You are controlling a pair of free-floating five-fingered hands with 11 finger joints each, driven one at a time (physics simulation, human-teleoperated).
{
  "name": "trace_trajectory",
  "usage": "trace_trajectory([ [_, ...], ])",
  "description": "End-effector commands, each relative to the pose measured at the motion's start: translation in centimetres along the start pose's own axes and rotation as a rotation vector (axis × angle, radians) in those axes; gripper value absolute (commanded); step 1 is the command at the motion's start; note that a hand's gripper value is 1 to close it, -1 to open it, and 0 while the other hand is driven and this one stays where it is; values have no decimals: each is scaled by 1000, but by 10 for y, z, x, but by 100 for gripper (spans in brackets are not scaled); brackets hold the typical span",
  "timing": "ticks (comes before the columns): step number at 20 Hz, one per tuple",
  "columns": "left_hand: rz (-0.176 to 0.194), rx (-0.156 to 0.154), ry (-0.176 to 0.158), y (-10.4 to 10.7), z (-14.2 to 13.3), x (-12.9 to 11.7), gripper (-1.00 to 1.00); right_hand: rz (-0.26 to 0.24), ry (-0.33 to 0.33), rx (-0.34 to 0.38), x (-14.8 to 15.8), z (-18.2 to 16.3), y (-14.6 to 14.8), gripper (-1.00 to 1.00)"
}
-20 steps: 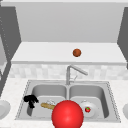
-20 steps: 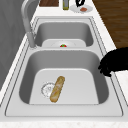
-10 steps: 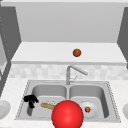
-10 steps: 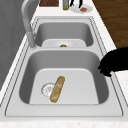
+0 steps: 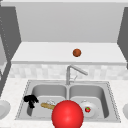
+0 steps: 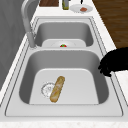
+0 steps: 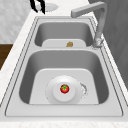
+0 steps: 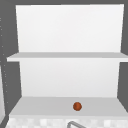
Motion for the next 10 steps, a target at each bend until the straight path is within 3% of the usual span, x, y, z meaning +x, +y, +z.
trace_trajectory([
  [1, 0, 0, 0, 0, 0, 0, 0, -8, 1, 8, 1, 10, -23, -100],
  [10, 0, 0, 0, 0, 0, 0, 0, -13, 3, 51, -4, 42, -77, -100],
])
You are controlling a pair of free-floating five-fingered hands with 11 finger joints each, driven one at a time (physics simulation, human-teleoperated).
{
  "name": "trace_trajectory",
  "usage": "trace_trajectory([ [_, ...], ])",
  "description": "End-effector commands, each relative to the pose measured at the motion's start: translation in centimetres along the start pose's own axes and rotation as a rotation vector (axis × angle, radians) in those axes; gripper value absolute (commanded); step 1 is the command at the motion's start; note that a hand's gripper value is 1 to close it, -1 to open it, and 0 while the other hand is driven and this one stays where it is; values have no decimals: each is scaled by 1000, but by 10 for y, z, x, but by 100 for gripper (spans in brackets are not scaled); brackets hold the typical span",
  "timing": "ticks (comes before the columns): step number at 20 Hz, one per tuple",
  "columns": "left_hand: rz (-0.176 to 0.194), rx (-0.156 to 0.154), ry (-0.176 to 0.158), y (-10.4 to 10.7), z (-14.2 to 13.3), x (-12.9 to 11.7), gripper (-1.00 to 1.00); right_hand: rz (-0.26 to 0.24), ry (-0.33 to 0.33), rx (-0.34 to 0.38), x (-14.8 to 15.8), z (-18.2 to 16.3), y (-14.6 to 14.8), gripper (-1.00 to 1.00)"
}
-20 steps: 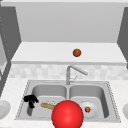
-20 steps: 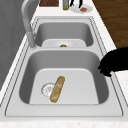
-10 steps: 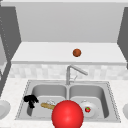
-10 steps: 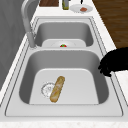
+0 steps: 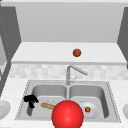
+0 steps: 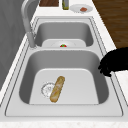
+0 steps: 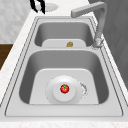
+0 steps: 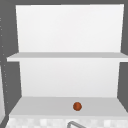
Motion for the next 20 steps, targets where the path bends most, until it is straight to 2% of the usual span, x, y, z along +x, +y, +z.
trace_trajectory([
  [1, 0, 0, 0, 0, 0, 0, 0, -14, 4, 35, 1, 15, -23, -100],
  [20, 0, 0, 0, 0, 0, 0, 0, -21, 3, 91, 22, 93, -129, -100],
])
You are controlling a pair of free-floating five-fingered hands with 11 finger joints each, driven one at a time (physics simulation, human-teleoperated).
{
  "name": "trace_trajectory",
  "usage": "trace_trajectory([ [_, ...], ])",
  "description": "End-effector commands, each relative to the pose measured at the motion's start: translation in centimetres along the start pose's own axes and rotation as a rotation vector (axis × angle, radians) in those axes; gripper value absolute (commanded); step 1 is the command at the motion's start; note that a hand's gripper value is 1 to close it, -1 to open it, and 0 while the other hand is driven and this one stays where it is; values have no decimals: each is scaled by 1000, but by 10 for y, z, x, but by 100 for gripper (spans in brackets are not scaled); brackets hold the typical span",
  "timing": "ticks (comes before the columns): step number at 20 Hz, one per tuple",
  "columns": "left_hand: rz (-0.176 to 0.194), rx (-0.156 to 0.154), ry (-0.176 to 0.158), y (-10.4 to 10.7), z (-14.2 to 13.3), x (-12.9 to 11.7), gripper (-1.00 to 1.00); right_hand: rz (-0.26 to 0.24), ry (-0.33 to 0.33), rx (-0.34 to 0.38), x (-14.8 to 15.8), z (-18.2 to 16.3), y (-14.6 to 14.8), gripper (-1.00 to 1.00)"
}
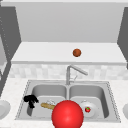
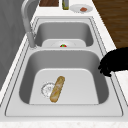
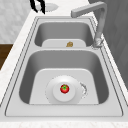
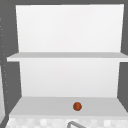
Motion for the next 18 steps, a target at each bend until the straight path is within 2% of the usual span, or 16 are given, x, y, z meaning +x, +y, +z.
trace_trajectory([
  [1, 0, 0, 0, 0, 0, 0, 0, -16, 4, 37, 8, 17, -20, -100],
  [8, 0, 0, 0, 0, 0, 0, 0, 2, 26, 59, 42, 46, -52, -100],
  [15, 0, 0, 0, 0, 0, 0, 0, 7, 52, 112, 89, 55, -72, -100],
  [18, 0, 0, 0, 0, 0, 0, 0, 9, 67, 110, 114, 58, -76, -100],
])
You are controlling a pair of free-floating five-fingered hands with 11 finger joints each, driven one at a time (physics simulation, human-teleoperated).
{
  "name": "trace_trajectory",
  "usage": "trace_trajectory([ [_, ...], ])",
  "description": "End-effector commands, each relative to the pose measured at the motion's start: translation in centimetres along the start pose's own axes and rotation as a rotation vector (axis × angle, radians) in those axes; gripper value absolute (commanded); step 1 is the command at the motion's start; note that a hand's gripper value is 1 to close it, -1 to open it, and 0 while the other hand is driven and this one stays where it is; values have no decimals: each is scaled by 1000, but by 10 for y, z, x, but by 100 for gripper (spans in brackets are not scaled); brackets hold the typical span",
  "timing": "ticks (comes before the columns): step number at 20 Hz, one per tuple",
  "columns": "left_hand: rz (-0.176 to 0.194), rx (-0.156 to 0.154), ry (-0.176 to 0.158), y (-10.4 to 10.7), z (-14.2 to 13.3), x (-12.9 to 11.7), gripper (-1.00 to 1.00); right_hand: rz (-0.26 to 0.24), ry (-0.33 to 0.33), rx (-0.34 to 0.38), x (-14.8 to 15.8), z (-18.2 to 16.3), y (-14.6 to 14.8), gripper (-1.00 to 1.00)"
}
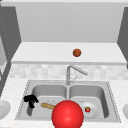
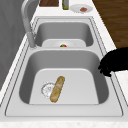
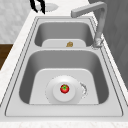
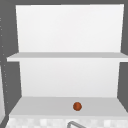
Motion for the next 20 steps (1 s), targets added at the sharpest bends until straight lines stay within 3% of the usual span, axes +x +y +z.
trace_trajectory([
  [1, 0, 0, 0, 0, 0, 0, 0, -15, 24, 30, 29, 8, -5, -100],
  [12, 0, 0, 0, 0, 0, 0, 0, -2, 17, 6, 111, 45, 5, -100],
  [20, 0, 0, 0, 0, 0, 0, 0, 0, -2, -42, 159, 78, 38, -100],
])
